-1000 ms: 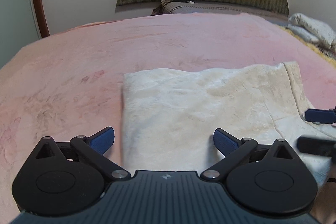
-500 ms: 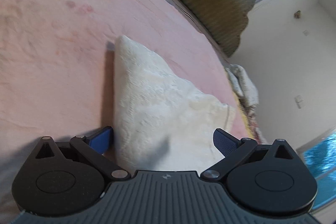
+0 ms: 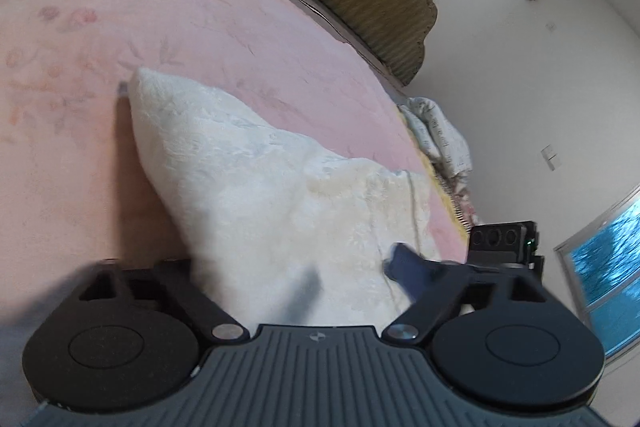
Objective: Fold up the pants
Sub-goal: 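Close the left gripper on the pants end while the right gripper grasps beside it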
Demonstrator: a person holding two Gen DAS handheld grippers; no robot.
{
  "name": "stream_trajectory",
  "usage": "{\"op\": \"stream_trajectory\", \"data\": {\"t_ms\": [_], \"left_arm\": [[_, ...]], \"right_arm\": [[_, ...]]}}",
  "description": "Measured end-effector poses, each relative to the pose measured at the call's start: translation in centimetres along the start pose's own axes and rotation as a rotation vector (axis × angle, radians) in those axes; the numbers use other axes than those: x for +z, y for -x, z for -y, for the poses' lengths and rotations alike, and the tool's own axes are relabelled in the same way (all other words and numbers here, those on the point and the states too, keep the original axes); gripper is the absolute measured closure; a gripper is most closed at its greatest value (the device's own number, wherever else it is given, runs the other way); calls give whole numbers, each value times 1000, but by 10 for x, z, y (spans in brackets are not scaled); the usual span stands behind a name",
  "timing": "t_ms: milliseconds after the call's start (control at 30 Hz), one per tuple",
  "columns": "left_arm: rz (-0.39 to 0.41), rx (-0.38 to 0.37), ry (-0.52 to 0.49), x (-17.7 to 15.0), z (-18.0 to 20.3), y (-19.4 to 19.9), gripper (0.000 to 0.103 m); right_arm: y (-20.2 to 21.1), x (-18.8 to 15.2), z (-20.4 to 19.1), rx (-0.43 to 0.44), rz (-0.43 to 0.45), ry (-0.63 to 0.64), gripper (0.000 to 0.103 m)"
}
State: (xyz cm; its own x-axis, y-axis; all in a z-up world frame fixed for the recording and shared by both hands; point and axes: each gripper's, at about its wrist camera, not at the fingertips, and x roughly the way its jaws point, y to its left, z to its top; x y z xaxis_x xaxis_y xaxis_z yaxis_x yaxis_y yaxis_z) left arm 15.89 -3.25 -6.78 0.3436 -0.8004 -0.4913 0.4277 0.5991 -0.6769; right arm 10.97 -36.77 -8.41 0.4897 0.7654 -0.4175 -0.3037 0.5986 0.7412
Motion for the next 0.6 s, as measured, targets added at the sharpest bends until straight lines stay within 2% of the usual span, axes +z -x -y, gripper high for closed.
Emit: {"op": "stream_trajectory", "data": {"t_ms": [33,67,133,233,400,600], "left_arm": [[-1,42,-15,-1,2,1,60],[-2,84,-25,-1,2,2,66],[15,92,-26,-3,1,5,75],[66,106,-67,-6,8,13,79],[140,92,-109,1,16,38,80],[223,165,-127,27,8,73,79]], "right_arm": [[1,-3,1,-34,5,-13,67],[1,-7,3,-43,19,-24,68],[4,-12,2,-56,45,-37,70],[4,-14,-14,-84,76,-24,71],[6,2,-41,-36,102,13,71],[-30,33,-65,10,83,53,71]]}}
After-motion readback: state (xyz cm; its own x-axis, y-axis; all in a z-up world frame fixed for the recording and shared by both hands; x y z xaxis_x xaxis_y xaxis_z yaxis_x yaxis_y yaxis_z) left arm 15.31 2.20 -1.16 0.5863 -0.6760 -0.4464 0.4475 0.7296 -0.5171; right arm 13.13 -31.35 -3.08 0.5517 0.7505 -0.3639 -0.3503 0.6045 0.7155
